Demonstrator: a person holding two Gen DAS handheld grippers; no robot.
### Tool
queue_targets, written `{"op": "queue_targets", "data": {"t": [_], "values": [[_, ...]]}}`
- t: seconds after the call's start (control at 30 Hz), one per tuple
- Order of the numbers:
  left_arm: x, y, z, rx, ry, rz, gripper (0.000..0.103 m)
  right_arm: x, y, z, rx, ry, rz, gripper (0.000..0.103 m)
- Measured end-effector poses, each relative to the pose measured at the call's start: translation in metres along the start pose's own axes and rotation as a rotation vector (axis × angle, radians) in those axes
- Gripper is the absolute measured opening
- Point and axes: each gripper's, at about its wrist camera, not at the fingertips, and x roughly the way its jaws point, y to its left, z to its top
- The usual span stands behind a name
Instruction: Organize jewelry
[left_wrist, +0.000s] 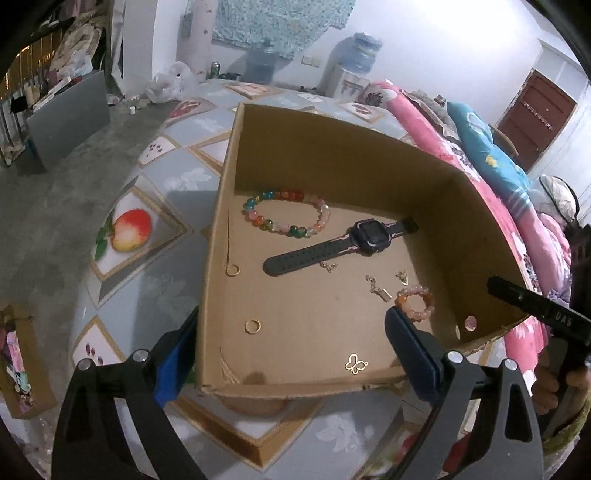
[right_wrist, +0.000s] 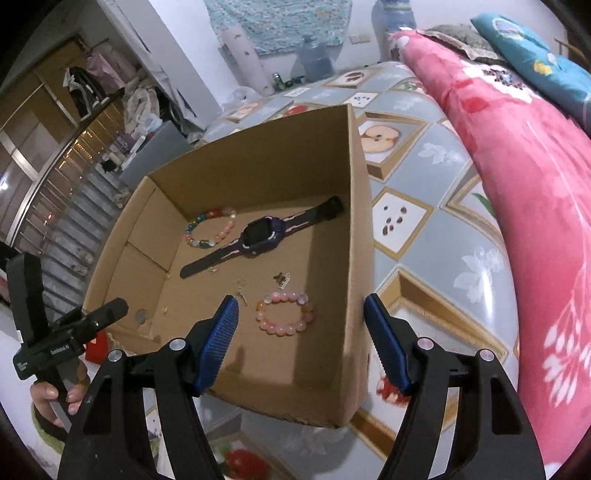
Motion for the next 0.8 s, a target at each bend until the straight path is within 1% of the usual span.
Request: {"op": "queue_targets", "data": {"t": [0.13, 0.3, 0.37, 0.43, 0.5, 0.53, 0.63, 0.67, 0.7, 0.8], "values": [[-0.01, 0.001, -0.015, -0.002, 0.012, -0.008, 0.093, -0.009, 0.0, -0.015, 0.011, 0.008, 0.015, 0.068], [-0.016, 0.002, -0.033, -0.002, 0.036, -0.033, 0.093, -0.011, -0.005, -0.033, 0.034, 0.019, 0.024, 0.068], [-0.015, 0.004, -0.038, 0.001, 0.038, -0.04, 0.093, -0.011, -0.007, -0.037, 0.042, 0.01, 0.025, 0.068], [-0.019, 0.003, -0.042, 0.006, 0.024, -0.04, 0.093, -0.015, -0.005, -0.039, 0.047, -0.01, 0.024, 0.069], [-0.03, 0.001, -0.045, 0.012, -0.022, -0.013, 0.094, -0.023, -0.003, -0.042, 0.045, -0.04, 0.015, 0.071], [-0.034, 0.0, -0.046, 0.018, -0.043, 0.002, 0.094, -0.029, -0.001, -0.044, 0.039, -0.063, -0.009, 0.074], [-0.058, -0.007, -0.051, 0.045, -0.137, 0.088, 0.094, -0.049, 0.005, -0.051, 0.018, -0.138, -0.084, 0.079], [-0.063, -0.009, -0.052, 0.049, -0.158, 0.104, 0.095, -0.053, 0.005, -0.051, 0.013, -0.155, -0.099, 0.08], [-0.07, -0.011, -0.054, 0.053, -0.182, 0.118, 0.097, -0.063, 0.009, -0.055, -0.001, -0.19, -0.124, 0.083], [-0.091, -0.02, -0.061, 0.067, -0.251, 0.142, 0.097, -0.084, 0.022, -0.063, -0.042, -0.276, -0.169, 0.089]]}}
